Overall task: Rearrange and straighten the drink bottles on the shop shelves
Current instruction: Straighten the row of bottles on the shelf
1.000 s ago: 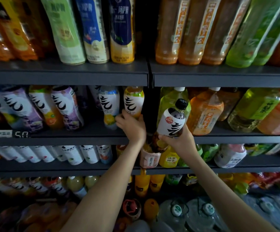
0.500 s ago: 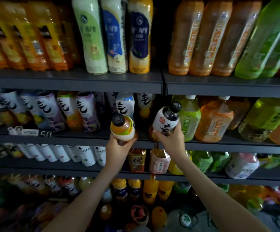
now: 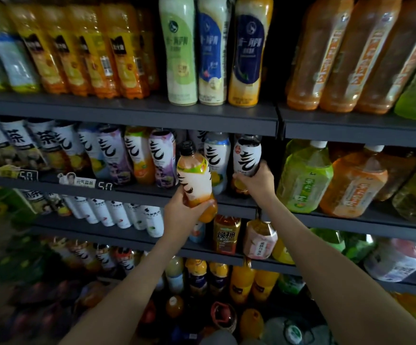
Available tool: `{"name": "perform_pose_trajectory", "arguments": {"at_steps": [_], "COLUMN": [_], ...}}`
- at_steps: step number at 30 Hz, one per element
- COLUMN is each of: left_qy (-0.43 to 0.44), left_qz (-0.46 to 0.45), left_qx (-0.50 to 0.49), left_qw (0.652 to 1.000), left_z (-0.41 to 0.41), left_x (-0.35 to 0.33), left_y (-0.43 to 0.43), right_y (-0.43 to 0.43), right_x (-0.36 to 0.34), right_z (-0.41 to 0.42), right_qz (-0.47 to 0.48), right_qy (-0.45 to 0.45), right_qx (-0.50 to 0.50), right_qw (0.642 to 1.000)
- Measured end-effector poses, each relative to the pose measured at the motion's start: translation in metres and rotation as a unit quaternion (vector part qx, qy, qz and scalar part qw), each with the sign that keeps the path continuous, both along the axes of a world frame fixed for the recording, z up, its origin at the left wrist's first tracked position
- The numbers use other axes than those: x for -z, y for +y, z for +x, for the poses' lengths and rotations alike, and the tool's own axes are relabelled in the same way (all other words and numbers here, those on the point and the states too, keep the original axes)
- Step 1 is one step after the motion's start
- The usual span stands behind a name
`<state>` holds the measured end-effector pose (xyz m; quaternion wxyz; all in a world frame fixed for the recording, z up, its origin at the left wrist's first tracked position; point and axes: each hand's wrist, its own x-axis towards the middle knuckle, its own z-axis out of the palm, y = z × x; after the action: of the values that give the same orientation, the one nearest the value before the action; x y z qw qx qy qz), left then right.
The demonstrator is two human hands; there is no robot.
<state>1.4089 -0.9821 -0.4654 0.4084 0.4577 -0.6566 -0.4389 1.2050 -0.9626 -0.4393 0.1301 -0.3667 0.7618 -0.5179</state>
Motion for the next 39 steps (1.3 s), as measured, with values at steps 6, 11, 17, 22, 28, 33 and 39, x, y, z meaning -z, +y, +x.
{"name": "perform_pose_trajectory", "arguments": {"at_steps": [6, 11, 17, 22, 28, 33, 39], "left_qy": [-0.059, -0.097, -0.154, -0.201, -0.118, -0.115, -0.105], "left_qz": [0.020, 0.023, 0.026, 0.028, 0.098, 0.168, 0.165], "left_qx": [0.011, 0.035, 0.081, 0.087, 0.205, 0.226, 0.149], "left_qw": [0.998, 0.994, 0.984, 0.975, 0.967, 0.953, 0.969], "left_z": [0.008, 0.025, 0.055, 0.074, 0.091, 0.098, 0.108], "left_x": [-0.014, -0.047, -0.082, -0.090, -0.104, -0.114, -0.115], "left_y": [0.005, 0.017, 0.021, 0.016, 0.020, 0.035, 0.052], "right_y": [0.009, 0.050, 0.052, 0.050, 0.066, 0.083, 0.086], "right_x": [-0.004, -0.025, -0.071, -0.084, -0.090, -0.092, -0.085], "right_z": [0.013, 0.065, 0.136, 0.154, 0.155, 0.149, 0.160], "right_qz": [0.014, -0.014, 0.101, 0.129, 0.108, 0.087, 0.093], "right_qy": [-0.036, -0.144, -0.149, -0.115, -0.216, -0.297, -0.333], "right_qx": [0.019, -0.065, -0.188, -0.163, -0.187, -0.213, -0.238], "right_qw": [0.999, 0.987, 0.966, 0.971, 0.952, 0.927, 0.908]}}
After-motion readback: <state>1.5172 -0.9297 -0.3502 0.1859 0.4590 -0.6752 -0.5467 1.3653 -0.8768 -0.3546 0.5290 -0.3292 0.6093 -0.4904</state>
